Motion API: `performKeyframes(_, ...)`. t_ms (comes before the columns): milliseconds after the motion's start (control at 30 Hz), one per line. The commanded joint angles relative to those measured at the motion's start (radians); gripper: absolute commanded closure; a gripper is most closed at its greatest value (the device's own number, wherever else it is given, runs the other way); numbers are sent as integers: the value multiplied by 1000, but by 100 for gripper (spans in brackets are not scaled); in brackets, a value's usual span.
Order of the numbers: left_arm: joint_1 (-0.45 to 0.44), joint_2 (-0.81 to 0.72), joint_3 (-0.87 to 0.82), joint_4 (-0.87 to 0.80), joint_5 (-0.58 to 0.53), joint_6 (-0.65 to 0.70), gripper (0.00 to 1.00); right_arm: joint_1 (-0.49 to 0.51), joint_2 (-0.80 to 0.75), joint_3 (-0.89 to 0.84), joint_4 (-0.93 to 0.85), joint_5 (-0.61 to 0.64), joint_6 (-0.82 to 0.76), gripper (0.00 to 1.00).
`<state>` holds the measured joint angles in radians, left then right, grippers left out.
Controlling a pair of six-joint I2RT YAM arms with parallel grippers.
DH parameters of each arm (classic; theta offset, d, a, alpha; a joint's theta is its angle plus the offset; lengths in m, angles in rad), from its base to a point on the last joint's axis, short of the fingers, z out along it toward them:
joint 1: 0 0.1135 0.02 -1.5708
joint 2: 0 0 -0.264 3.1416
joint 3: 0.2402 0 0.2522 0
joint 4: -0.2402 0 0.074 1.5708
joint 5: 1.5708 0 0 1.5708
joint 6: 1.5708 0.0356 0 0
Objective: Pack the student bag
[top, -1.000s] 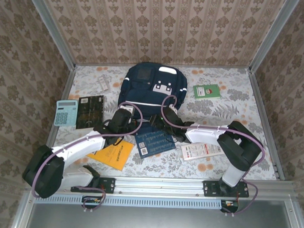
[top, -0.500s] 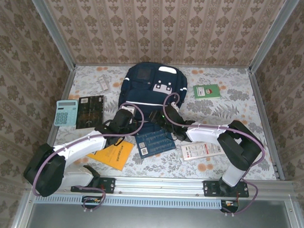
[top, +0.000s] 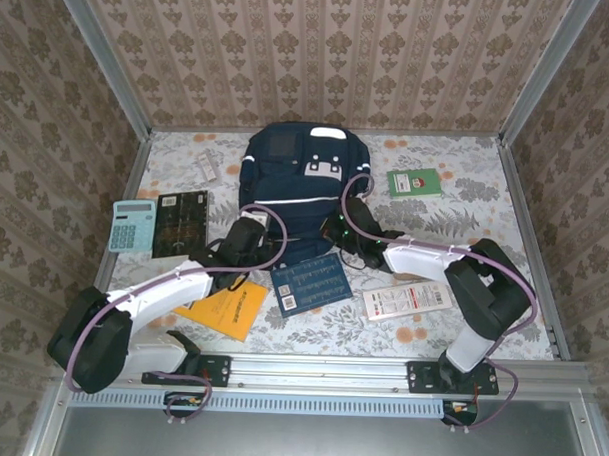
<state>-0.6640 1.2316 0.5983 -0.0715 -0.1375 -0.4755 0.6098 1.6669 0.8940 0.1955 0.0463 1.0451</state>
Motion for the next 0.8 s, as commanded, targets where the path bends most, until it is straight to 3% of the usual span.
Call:
performKeyframes(0, 70, 4, 9, -91, -102, -47, 100, -105, -59, 40, -95, 78, -102, 100)
performKeyframes(333, 163, 104, 33, -97, -217, -68, 100, -257, -51, 97, -179, 26, -212, 100)
performKeyframes(567, 248, 215, 113, -84, -219, -76, 100, -323, -25, 182, -255, 15, -292, 100)
performKeyframes(767, 300, 295, 204, -79, -233, -83, 100, -416, 25, 283, -306, -100, -295, 100)
